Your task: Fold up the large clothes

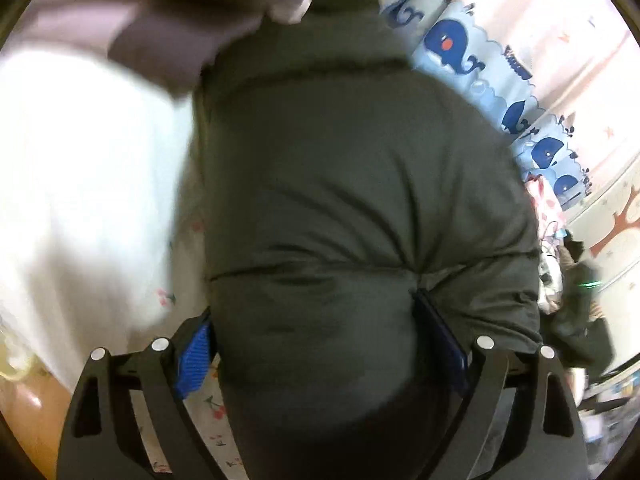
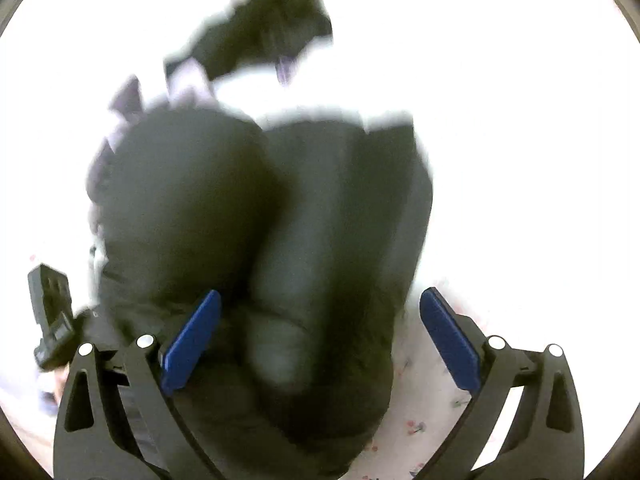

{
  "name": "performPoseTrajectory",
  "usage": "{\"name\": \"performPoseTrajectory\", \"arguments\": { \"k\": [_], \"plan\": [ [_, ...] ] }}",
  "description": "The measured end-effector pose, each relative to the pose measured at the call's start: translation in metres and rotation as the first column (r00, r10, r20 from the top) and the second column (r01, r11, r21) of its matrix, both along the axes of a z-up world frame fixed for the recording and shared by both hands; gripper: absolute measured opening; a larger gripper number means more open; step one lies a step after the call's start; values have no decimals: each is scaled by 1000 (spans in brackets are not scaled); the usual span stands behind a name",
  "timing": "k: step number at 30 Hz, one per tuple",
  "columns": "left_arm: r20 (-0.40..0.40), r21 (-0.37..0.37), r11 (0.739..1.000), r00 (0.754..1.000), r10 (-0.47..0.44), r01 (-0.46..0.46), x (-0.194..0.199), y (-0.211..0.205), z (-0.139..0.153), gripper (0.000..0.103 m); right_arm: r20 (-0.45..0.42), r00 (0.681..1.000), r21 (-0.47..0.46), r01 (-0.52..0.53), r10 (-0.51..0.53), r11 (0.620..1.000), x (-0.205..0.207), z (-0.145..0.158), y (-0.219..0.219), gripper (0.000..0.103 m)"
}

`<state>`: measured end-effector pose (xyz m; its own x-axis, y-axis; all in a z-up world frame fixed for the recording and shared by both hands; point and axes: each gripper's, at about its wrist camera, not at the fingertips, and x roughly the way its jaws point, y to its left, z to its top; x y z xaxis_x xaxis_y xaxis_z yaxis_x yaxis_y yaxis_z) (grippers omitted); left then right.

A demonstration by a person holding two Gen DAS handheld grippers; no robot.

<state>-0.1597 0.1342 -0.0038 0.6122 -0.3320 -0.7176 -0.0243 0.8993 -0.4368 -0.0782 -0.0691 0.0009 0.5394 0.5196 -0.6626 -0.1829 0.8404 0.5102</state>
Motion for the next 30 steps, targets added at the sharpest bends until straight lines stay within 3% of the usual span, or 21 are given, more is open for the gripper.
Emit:
{"name": "performPoseTrajectory", "arguments": {
  "k": [1, 3, 5, 7, 9, 11, 12, 16, 17, 20, 25, 30],
  "plan": [
    [31, 9, 1000, 999, 9, -9, -3, -2, 10, 87, 140, 990, 9, 11, -12, 1000, -9, 34, 3, 96],
    [76, 12, 999, 997, 32, -33, -8, -3, 24, 88, 308, 951, 10, -14, 10, 1000, -17, 77, 28, 96],
    [106, 50, 997, 993, 51, -57, -9, -1, 29, 88, 360, 926, 1, -123, 114, 992, -9, 95, 49, 96],
    [98, 71, 996, 994, 46, -53, -2, 8, 24, 88, 268, 947, -55, -167, 176, 984, 16, 85, 86, 96],
    [26, 50, 998, 999, 30, -31, 7, 9, 7, 94, 87, 989, -131, -108, 120, 986, 55, 28, 107, 96],
    [-11, -45, 999, 1000, 11, -11, 15, 3, -3, 96, 8, 997, -33, -77, 78, 996, 69, -18, 94, 96],
    [-26, -50, 999, 1000, 2, -3, 12, 4, -6, 96, -32, 998, -3, -56, 56, 998, 63, -33, 87, 96],
    [41, 153, 988, 999, 23, -29, -6, -11, 13, 96, 53, 996, -54, -69, 72, 996, 22, -3, 83, 96],
    [85, 240, 969, 996, 39, -58, -17, -17, 22, 96, 107, 992, -81, -63, 72, 995, 4, 13, 80, 96],
    [151, 370, 918, 984, 89, -140, -42, -34, 38, 96, 167, 985, -144, -20, 44, 989, -56, 38, 79, 96],
    [142, 425, 889, 982, 123, -173, -79, -62, 47, 96, 133, 990, -284, 3, 36, 959, -127, 45, 78, 96],
    [140, 469, 866, 983, 120, -173, -120, -84, 62, 96, 94, 995, -373, 5, 32, 928, -167, 42, 97, 96]
  ]
}}
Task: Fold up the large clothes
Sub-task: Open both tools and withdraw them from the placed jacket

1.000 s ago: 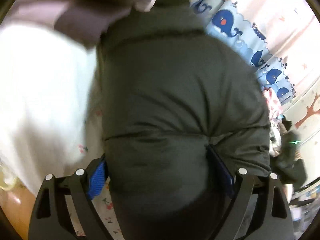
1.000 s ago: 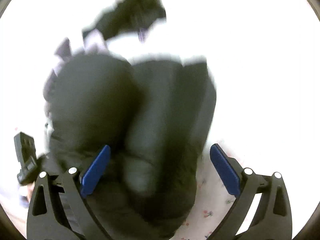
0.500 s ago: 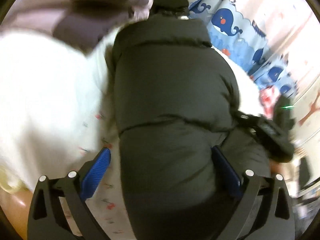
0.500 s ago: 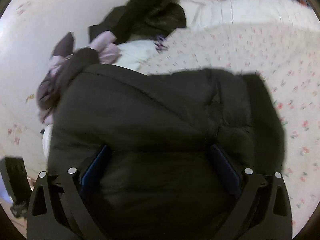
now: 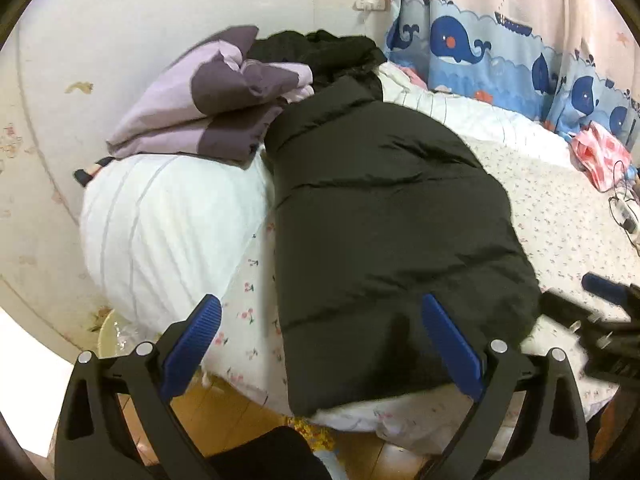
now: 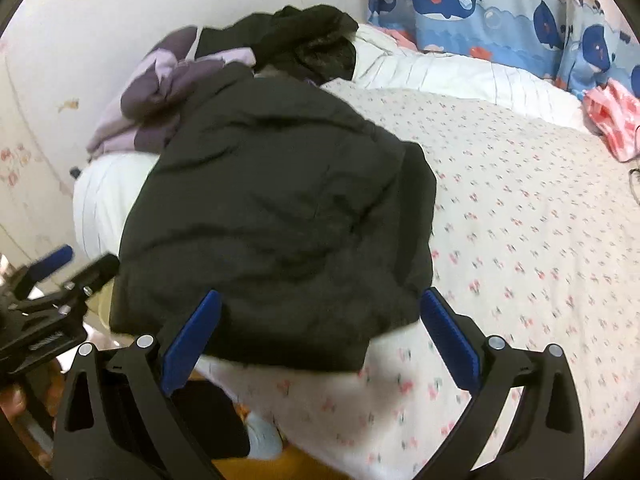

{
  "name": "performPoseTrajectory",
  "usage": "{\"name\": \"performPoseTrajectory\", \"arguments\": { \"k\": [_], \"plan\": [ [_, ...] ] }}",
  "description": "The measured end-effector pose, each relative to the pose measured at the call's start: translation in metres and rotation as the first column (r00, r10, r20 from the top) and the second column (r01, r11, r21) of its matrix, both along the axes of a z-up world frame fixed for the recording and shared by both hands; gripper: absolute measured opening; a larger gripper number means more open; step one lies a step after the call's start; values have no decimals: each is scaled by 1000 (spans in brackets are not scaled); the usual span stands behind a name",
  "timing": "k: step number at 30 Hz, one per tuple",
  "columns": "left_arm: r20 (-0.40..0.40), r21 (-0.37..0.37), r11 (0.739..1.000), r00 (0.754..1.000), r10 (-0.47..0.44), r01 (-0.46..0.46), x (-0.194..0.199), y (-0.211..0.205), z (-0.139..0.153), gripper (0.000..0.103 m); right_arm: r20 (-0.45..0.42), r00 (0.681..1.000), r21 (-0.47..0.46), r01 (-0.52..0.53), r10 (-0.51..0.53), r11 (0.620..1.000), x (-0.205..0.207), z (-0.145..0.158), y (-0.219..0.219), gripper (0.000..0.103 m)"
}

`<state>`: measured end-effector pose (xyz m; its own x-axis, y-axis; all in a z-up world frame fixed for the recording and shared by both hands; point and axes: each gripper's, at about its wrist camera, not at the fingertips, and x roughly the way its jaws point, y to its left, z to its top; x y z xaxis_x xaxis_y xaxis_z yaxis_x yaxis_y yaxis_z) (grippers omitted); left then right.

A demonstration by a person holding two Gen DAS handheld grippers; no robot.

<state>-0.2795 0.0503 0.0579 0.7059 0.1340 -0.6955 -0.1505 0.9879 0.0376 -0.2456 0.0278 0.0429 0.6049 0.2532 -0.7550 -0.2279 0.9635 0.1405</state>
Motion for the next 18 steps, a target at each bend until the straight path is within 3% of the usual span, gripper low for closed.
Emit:
{"name": "performPoseTrajectory", "arguments": {
  "k": [7, 12, 18],
  "plan": [
    [-11, -20, 1000, 1000, -1, 0, -30, 2, 11, 96, 3, 1000, -72, 6, -6, 997, -25, 13, 15, 96],
    [-20, -29, 999, 1000, -13, 13, -38, 1, 10, 96, 70, 997, -44, 33, -30, 998, -35, 32, 5, 96],
    [-17, -40, 999, 1000, -19, 18, -44, 2, 9, 96, 60, 998, -45, 29, -27, 999, -39, 36, 4, 96]
  ]
}}
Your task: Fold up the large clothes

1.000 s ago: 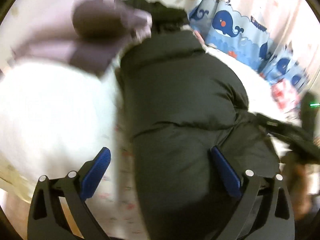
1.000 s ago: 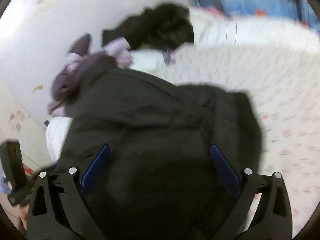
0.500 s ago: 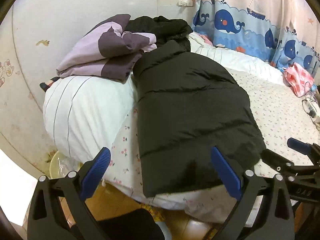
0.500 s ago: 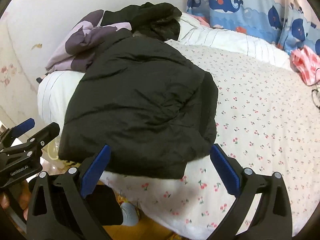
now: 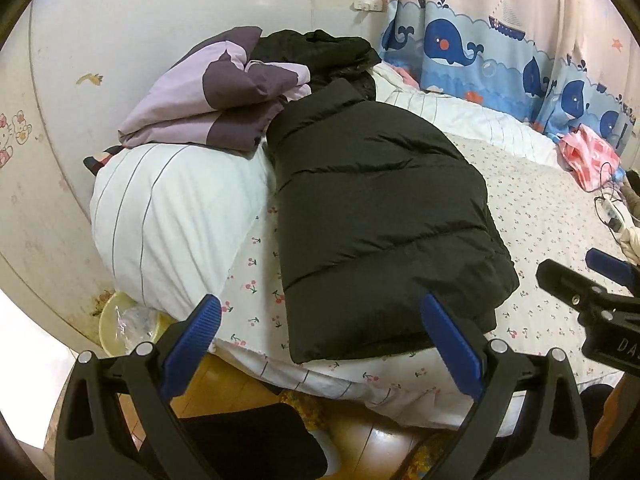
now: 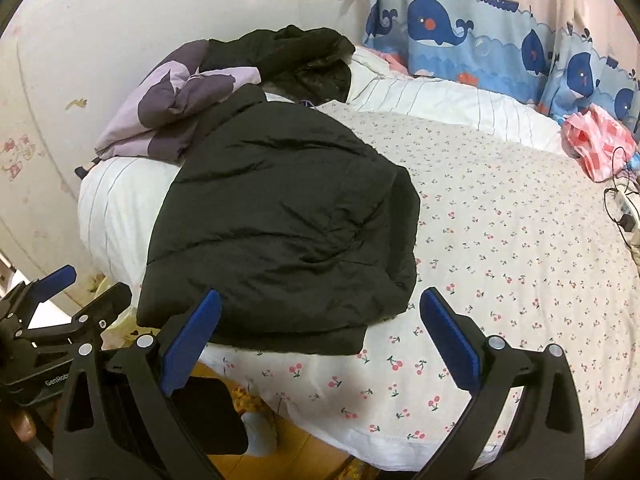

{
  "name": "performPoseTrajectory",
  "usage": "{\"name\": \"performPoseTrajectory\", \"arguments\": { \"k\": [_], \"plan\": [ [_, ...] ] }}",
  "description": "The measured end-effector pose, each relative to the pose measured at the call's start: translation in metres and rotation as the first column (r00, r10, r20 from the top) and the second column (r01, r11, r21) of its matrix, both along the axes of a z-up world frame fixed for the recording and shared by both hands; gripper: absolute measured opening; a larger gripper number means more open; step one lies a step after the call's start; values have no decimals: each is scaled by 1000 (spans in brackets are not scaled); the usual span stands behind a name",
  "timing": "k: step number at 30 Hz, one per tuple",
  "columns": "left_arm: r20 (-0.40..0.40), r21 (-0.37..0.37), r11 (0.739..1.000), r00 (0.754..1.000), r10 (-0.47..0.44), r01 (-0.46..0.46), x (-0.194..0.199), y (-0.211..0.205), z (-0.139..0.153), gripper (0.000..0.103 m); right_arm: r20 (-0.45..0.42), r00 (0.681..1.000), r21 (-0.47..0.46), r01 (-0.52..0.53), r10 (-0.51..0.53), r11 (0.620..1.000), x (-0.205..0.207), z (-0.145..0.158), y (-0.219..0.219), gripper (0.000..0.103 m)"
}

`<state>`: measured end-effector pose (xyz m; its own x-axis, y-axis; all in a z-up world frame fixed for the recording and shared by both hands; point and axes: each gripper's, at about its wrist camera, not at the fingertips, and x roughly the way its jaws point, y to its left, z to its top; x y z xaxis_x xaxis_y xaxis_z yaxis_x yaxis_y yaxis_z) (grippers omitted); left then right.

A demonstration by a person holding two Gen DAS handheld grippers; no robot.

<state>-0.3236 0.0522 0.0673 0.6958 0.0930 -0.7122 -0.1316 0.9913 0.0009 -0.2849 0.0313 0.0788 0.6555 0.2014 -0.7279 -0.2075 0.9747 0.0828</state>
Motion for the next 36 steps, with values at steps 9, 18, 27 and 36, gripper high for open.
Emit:
{"name": "performPoseTrajectory", "arguments": {
  "k": [9, 18, 27, 36],
  "plan": [
    [-1, 16, 1000, 1000, -15, 15, -5, -4, 1, 96, -20, 1000, -2, -12, 12, 1000, 1, -3, -5, 96],
    [-9, 9, 1000, 1000, -25, 25, -5, -5, 1, 96, -27, 1000, 3, -11, 11, 1000, 0, -5, -6, 96],
    [-20, 0, 999, 999, -39, 39, -5, -5, 0, 96, -29, 1000, 4, -9, 10, 1000, -2, -6, -3, 96],
    [-25, 2, 999, 999, -45, 45, -7, -6, -1, 96, -29, 1000, 3, -9, 9, 1000, -3, -6, -3, 96]
  ]
}}
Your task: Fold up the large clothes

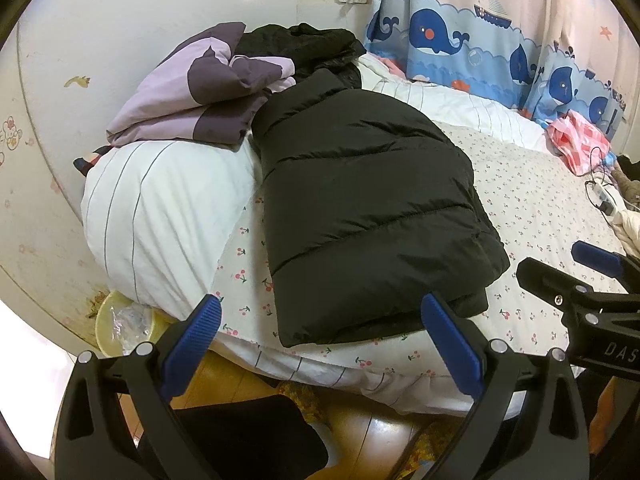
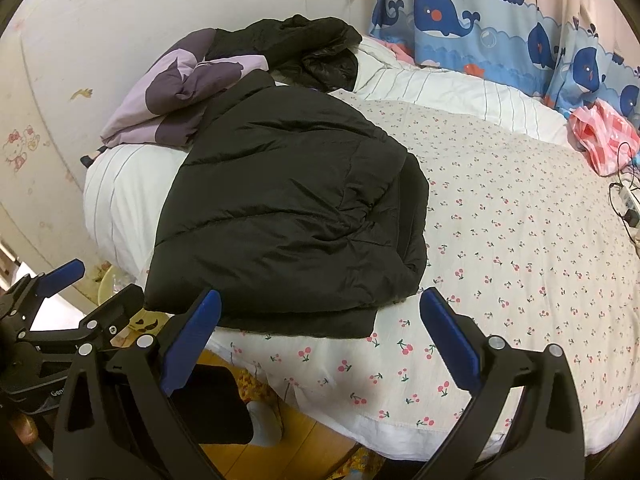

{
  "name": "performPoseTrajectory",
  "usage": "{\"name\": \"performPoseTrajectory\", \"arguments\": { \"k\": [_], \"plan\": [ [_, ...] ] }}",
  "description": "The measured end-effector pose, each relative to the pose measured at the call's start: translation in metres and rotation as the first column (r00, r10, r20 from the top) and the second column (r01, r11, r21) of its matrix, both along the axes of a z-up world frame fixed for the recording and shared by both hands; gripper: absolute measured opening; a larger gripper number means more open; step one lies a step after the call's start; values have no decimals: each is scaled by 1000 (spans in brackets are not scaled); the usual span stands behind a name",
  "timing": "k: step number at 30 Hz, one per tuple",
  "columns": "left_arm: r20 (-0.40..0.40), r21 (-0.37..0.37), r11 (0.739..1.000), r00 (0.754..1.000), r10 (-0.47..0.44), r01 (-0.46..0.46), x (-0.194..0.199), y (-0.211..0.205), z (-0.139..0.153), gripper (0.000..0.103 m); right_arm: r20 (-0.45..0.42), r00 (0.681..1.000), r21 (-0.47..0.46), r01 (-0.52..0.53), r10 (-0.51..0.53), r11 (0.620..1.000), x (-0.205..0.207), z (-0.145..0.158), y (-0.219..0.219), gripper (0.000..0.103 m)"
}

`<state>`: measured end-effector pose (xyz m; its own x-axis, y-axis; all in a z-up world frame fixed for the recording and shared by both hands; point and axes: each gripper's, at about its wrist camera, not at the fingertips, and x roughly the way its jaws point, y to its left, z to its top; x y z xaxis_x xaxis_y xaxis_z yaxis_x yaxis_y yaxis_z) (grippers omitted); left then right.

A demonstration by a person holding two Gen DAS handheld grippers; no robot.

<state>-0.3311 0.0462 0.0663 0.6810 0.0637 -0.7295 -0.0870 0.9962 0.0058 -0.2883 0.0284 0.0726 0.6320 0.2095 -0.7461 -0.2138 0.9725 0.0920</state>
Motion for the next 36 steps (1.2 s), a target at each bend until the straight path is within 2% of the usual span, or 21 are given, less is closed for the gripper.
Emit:
{"name": "performPoseTrajectory", "arguments": {
  "k": [36],
  "plan": [
    [-32, -10, 1000, 999, -4, 3, -2, -3, -3, 96, -12, 1000, -1, 0, 0, 1000, -13, -1, -4, 96]
  ]
}}
